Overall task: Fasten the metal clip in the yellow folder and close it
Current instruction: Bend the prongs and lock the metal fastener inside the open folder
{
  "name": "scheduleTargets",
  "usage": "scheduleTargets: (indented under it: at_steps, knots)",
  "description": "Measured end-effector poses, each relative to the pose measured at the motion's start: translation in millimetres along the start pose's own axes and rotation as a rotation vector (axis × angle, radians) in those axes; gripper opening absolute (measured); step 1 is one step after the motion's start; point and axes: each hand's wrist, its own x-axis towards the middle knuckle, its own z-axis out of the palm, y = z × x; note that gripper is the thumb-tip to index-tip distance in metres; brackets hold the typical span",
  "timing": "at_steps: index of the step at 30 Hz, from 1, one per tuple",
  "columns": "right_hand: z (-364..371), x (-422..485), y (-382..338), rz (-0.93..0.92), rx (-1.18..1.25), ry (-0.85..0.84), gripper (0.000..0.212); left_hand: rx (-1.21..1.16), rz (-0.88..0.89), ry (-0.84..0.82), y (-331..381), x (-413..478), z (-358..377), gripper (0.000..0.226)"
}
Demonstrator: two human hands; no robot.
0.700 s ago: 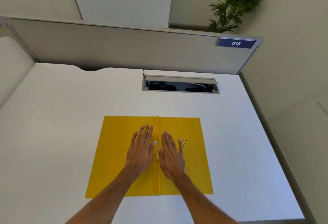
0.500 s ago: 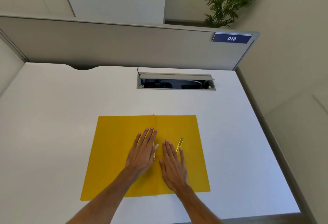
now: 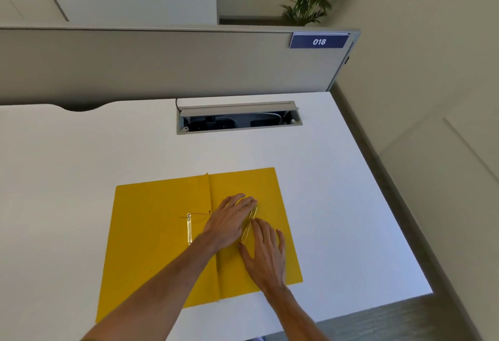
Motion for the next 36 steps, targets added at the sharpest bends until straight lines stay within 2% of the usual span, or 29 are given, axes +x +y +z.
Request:
scheduleTargets:
  at_steps: [10,13,17,22,28,30,34,36]
  knots:
    - [5,-1,19,0.049,0.042,0.058,0.062,-0.019,-0.055,-0.008,7,23,2,0.065]
    - [6,-3,23,0.058,0.078,0.084,0.056,-0.132,-0.077,0.002,5,26,7,0.060]
    - [4,-4,24,0.056,0.100,0.109,0.051,-0.283,-0.158,0.037,3,31,11,0.037]
    - [3,-5,24,0.070,0.148,0.099,0.051,-0.615,-0.311,0.055,-1,35,2,0.015]
    - [-7,7,17,0.069,0.251,0.004,0.053,-0.814,-0.412,0.066,-9,26,-1,0.009]
    - [-9,13,10,0.095,0.329,-0.019,0.046,-0.865,-0.428,0.072,-11,20,-2,0.009]
    - [-12,22,0,0.212,0.525,-0.100,0.015,-0.962,-0.436,0.085,-13,5,-11,0.014]
    - [-12,24,-9,0.219,0.587,-0.129,0.009,-0.995,-0.454,0.123,-17,-6,-18,0.014]
